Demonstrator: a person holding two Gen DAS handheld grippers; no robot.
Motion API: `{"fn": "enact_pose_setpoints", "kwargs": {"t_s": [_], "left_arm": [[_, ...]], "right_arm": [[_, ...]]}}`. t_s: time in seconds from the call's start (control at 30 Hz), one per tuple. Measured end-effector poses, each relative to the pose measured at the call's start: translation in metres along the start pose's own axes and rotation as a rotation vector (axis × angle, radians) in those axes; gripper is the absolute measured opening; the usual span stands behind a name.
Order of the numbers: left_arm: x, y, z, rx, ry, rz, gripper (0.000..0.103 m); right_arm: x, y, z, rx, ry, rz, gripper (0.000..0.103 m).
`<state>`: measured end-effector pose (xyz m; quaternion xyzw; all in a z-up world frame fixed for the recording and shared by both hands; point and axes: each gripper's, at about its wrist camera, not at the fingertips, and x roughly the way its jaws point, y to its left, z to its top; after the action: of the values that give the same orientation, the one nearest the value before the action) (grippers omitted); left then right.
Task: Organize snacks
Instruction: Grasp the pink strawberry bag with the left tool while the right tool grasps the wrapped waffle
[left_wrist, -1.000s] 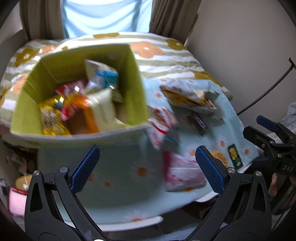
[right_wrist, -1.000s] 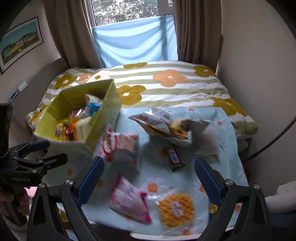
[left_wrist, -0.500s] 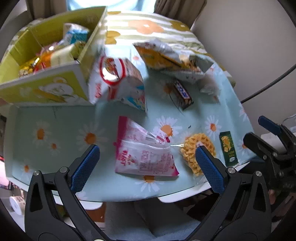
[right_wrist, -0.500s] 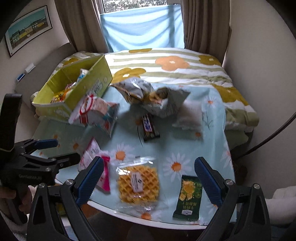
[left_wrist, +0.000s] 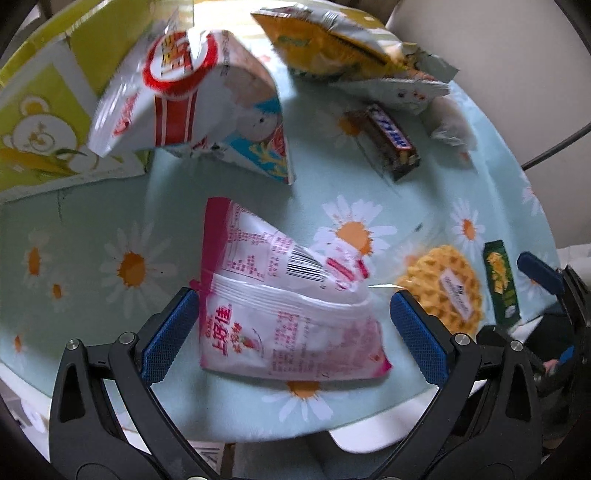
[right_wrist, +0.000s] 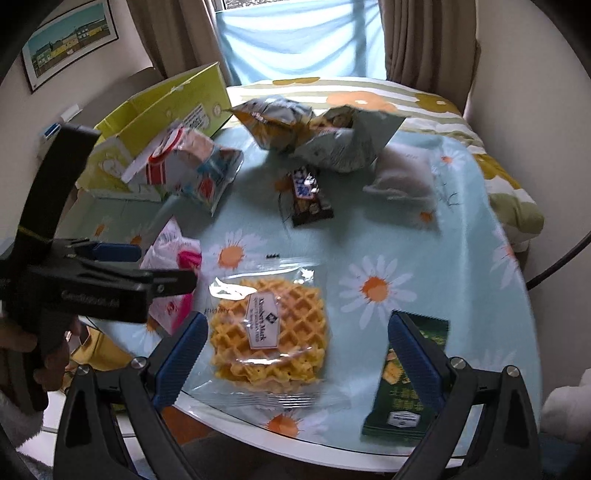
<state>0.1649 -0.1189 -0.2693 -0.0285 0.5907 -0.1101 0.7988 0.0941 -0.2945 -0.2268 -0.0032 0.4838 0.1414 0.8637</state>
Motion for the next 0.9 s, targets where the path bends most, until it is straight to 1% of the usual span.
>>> {"fn": "enact_pose_setpoints", "kwargs": {"t_s": [0.17,0.37,0.47,0.53,0.57,0.6,0.63,0.7,0.73,0.83,0.9], "left_arm": [[0.012,0.006,-0.003,-0.017,0.009,-0.005,0.102],[0.016,-0.001,-0.005,0.025,-0.002,0.025,0.101],[0.017,-0.007,-0.005,0.063,-0.002,0.058,0.096],[0.018,-0.012,-0.005,0.092,-0.003,0.097,0.086],[0.019,-0.014,-0.005,0.100,-0.003,0.107,0.083],[0.018,-0.015,-0.004,0.105,-0.004,0.113,0.078],[0.017,-0.015,-0.004,0.099,-0.008,0.109,0.074],[0.014,-0.013,-0.004,0.086,-0.013,0.103,0.070],[0.013,-0.012,-0.003,0.082,-0.014,0.101,0.066],[0.008,-0.003,-0.002,0.066,-0.016,0.079,0.062],[0.005,-0.002,-0.001,0.054,-0.015,0.071,0.061]], "right_arm": [[0.016,0.008,-0.008,-0.009,0.025,0.019,0.098],[0.021,0.012,-0.008,-0.023,0.024,0.028,0.098],[0.021,0.012,-0.006,-0.030,0.026,0.025,0.098],[0.021,0.011,-0.006,-0.025,0.029,0.029,0.098],[0.022,0.011,-0.006,-0.020,0.031,0.031,0.098],[0.022,0.011,-0.006,-0.014,0.034,0.036,0.098],[0.023,0.011,-0.006,-0.009,0.036,0.042,0.098],[0.025,0.011,-0.006,-0.002,0.042,0.052,0.098],[0.026,0.011,-0.006,-0.001,0.044,0.052,0.098],[0.028,0.011,-0.006,0.001,0.047,0.057,0.098],[0.029,0.012,-0.006,0.003,0.048,0.059,0.098]]}}
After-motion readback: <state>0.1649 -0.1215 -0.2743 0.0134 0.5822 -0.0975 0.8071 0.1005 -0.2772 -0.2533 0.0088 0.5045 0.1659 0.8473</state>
